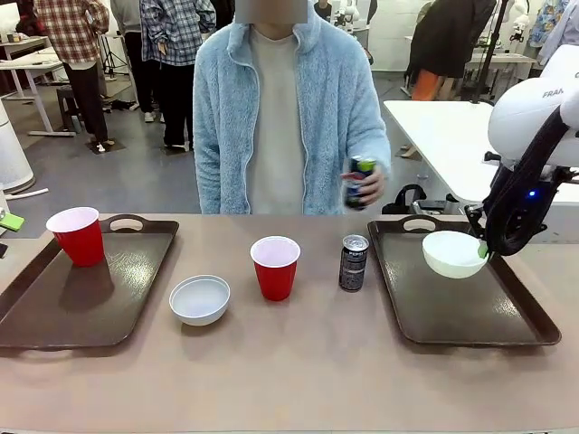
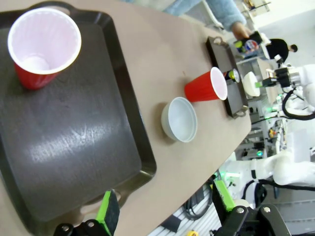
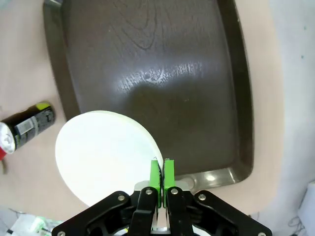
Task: Prepare tableware on both trays.
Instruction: Pick up a Picnic Bowl from the table and place it on a Handle tray.
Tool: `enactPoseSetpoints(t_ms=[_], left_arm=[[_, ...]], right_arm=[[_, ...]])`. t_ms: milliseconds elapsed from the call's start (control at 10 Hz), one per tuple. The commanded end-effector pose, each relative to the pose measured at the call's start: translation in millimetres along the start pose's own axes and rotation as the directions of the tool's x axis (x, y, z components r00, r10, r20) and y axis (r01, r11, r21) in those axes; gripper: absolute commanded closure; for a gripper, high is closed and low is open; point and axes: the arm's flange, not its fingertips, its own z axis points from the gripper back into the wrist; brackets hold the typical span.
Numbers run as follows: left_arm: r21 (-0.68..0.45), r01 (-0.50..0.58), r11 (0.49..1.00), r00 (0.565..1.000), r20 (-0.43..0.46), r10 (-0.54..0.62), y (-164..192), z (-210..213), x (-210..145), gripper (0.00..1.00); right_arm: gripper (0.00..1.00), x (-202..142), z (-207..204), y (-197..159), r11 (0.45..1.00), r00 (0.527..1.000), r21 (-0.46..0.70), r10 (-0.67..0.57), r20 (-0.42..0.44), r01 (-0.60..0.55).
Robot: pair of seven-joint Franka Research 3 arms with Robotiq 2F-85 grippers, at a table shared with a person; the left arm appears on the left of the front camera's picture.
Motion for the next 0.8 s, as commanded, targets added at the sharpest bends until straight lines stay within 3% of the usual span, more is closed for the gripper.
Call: enactPoseSetpoints(t_ms=[0,200,300,400,700], left_arm=[[-0.012,0.004,1.0,1.0,0.0,-0.004,1,3,0,0.0],[-0.012,0.004,1.0,1.0,0.0,-0.004,1,3,0,0.0],[-0.012,0.004,1.0,1.0,0.0,-0.004,1,3,0,0.0],[-0.012,0.004,1.0,1.0,0.0,-0.004,1,3,0,0.0],[-0.012,0.004,1.0,1.0,0.0,-0.004,1,3,0,0.0]], right_arm=[[1.0,-28,1,-1,1.0,0.999,0.016,0.013,-0.048,-0.012],[1.0,-146,32,-22,0.987,0.982,-0.05,0.148,-0.116,-0.155],[1.0,-178,33,-31,0.982,0.978,-0.053,0.173,-0.119,-0.18],[1.0,-190,30,-39,0.984,0.979,-0.047,0.163,-0.122,-0.17],[1.0,-175,20,-39,0.984,0.973,-0.028,0.168,-0.155,-0.174]])
